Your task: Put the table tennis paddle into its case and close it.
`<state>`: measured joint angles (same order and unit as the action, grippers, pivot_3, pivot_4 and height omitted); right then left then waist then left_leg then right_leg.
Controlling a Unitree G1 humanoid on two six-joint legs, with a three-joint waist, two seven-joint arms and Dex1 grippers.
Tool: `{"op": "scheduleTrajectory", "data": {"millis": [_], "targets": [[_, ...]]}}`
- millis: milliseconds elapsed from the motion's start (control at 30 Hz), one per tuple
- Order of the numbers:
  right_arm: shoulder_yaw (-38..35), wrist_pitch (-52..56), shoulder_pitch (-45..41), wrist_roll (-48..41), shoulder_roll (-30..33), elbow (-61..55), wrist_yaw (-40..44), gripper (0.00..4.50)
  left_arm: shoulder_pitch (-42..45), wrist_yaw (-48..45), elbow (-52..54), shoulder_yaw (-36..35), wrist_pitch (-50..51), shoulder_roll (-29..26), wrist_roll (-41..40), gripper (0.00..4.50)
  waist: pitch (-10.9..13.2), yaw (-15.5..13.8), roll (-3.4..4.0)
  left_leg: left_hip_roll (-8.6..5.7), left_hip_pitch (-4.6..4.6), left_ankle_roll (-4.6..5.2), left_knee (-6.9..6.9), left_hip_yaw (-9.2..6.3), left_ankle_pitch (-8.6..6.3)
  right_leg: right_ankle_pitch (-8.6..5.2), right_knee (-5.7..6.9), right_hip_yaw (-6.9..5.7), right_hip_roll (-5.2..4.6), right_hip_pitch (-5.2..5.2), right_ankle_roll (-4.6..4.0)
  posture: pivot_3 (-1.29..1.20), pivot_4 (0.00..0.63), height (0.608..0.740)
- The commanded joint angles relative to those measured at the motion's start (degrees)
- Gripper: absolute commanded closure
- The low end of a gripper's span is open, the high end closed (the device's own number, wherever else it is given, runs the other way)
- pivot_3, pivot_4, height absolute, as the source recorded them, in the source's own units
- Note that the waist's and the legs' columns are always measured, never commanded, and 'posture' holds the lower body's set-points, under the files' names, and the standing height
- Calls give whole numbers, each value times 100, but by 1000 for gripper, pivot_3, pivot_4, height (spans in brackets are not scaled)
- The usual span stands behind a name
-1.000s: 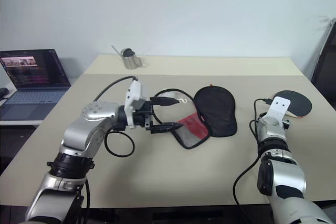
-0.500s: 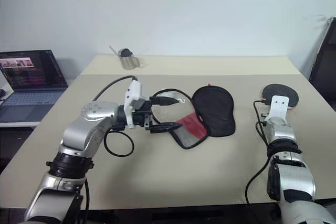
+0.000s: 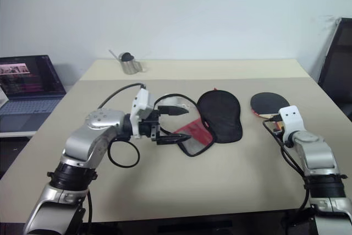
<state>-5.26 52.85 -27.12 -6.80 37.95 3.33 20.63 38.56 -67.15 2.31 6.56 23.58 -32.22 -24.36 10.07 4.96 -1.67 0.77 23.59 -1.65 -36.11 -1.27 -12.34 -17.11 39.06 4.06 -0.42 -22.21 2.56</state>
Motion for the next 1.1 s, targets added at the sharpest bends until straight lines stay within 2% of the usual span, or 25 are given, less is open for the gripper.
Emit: {"op": "scheduleTrajectory", "data": {"millis": [33, 200, 400, 467, 667, 967, 1100], "targets": [[145, 449, 504, -469, 307, -835, 833, 2987, 64, -69, 148, -16, -11, 2, -78, 0, 0, -20, 0, 1, 3, 0, 1, -1, 0, 0, -3, -1, -2, 0, 0, 0, 150, 740], [-14, 686, 834, -473, 541, -995, 858, 2987, 70, -89, 122, 18, -25, 37, -59, 0, 0, -24, 0, 1, 8, 0, 0, -2, 0, 0, -7, -3, -1, -2, 0, 0, 150, 740], [8, 1047, 770, -542, 405, -919, 811, 2987, 104, -143, 114, 45, -16, 97, -55, 0, 0, -37, -1, -1, 10, 0, -2, -5, 0, -1, -6, -6, -3, 0, 0, 0, 150, 740], [2, 1120, 756, -486, 391, -875, 749, 2272, 97, -161, 130, 44, -5, 91, -64, 0, 0, -38, -1, 0, 10, 0, -2, -5, 0, 0, -6, -6, -4, -1, 0, 0, 150, 740], [-79, 1009, 516, -447, 316, -669, 732, 532, 67, -182, 140, 9, -9, 37, -55, 0, -2, -33, -4, -1, 8, 0, -6, -6, 0, 0, -5, -8, -3, 2, 0, 0, 150, 740], [-296, 392, -470, -404, -219, 650, 585, 532, 111, -173, 96, 2, -33, 39, -26, 0, -1, -7, -6, 0, -5, 0, -6, -1, 0, 8, 1, -1, 10, 5, -12, 0, 150, 740], [-144, -21, -688, -214, -193, 1270, 601, 532, 96, -175, 90, -12, -50, 12, -10, 0, -1, -26, -6, -1, -2, 0, -8, -1, 0, 9, -2, -2, 5, 5, -12, 0, 150, 740]]}}
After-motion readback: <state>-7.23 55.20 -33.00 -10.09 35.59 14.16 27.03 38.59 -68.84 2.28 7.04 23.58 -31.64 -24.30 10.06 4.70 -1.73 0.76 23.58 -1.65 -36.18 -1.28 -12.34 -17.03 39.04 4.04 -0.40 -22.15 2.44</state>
